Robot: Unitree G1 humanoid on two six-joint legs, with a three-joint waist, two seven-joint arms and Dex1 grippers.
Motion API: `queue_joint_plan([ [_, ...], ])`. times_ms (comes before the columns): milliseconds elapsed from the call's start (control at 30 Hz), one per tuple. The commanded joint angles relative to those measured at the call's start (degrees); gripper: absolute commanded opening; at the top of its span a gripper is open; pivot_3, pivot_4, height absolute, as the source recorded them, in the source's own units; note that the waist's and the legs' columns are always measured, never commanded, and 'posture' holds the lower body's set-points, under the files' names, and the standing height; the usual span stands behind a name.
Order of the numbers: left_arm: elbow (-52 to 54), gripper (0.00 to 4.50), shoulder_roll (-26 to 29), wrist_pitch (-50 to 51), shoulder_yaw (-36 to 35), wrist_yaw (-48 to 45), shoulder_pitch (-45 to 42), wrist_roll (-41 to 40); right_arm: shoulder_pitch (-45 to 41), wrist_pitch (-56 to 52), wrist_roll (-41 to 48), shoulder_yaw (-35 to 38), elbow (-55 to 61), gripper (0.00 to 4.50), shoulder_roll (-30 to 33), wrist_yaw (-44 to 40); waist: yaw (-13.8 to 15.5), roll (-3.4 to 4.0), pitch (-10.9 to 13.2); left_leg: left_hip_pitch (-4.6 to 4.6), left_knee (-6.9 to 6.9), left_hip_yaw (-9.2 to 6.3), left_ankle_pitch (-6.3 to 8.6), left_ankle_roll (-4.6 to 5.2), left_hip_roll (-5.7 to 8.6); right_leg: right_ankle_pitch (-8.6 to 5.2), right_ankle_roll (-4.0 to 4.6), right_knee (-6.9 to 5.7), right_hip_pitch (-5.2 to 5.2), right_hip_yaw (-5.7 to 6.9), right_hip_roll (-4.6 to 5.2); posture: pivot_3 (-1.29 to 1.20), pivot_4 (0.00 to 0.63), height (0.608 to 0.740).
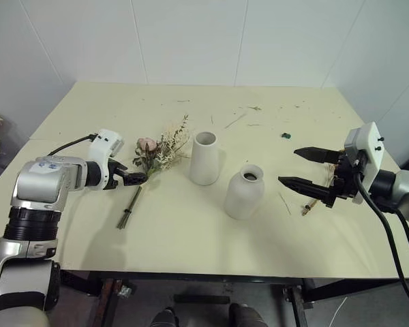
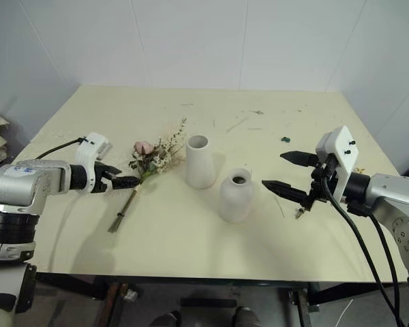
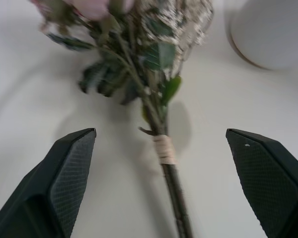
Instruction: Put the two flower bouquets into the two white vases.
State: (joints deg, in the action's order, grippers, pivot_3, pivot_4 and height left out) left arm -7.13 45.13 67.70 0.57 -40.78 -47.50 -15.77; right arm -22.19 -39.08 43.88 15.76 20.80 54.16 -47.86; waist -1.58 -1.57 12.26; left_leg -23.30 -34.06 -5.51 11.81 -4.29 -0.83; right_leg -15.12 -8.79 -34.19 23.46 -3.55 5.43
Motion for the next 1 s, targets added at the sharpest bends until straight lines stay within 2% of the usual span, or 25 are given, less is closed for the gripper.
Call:
queue_joint_plan([
  [33, 0.17, 3.63, 0.88, 2.21, 2.42, -0.17, -2.75, 0.36, 0.05, 0.24, 0.99, 1.87, 2.1, 4.5, 0.87, -1.67, -0.04, 0.0, 0.0, 0.0, 0.0, 0.0, 0.0, 0.0, 0.0, 0.0, 0.0, 0.0, 0.0, 0.0, 0.0, 0.0, 0.15, 0.74],
  [367, -4.95, 3.63, 1.02, 2.81, 8.3, -0.73, -6.32, 2.08, 2.16, -0.95, 1.68, 4.55, 4.62, 4.5, 0.92, -1.16, 0.0, -0.01, 0.0, 0.0, 0.0, 0.0, 0.01, 0.0, 0.01, -0.01, 0.01, 0.0, 0.0, 0.0, 0.01, 0.0, 0.15, 0.74],
  [600, -11.7, 3.63, -1.18, 2.42, 11.42, 1.38, -9.03, 5.15, 3.85, -1.78, 1.61, 5.67, 5.71, 4.5, 0.78, -0.24, 0.02, -0.01, 0.0, -0.01, -0.01, 0.0, 0.01, 0.0, 0.01, -0.01, 0.01, 0.0, 0.0, 0.0, 0.01, 0.0, 0.15, 0.74],
  [900, -13.68, 3.63, -2.79, 1.56, 14.62, -0.33, -10.28, 5.98, 3.74, -1.88, 1.31, 5.36, 5.72, 4.5, 0.32, 0.52, 0.03, -0.01, 0.0, -0.01, -0.01, 0.0, 0.01, 0.0, 0.01, -0.01, 0.01, -0.01, 0.01, 0.0, 0.01, 0.0, 0.15, 0.74],
  [1000, -14.46, 3.11, -2.79, 1.69, 16.27, -0.31, -10.63, 7.14, 3.92, -1.85, 1.39, 5.53, 5.86, 4.5, 0.25, 0.73, 0.07, -0.01, 0.0, -0.01, -0.03, 0.0, 0.01, 0.0, 0.01, 0.0, 0.01, -0.02, 0.0, 0.0, 0.01, 0.0, 0.15, 0.74],
])
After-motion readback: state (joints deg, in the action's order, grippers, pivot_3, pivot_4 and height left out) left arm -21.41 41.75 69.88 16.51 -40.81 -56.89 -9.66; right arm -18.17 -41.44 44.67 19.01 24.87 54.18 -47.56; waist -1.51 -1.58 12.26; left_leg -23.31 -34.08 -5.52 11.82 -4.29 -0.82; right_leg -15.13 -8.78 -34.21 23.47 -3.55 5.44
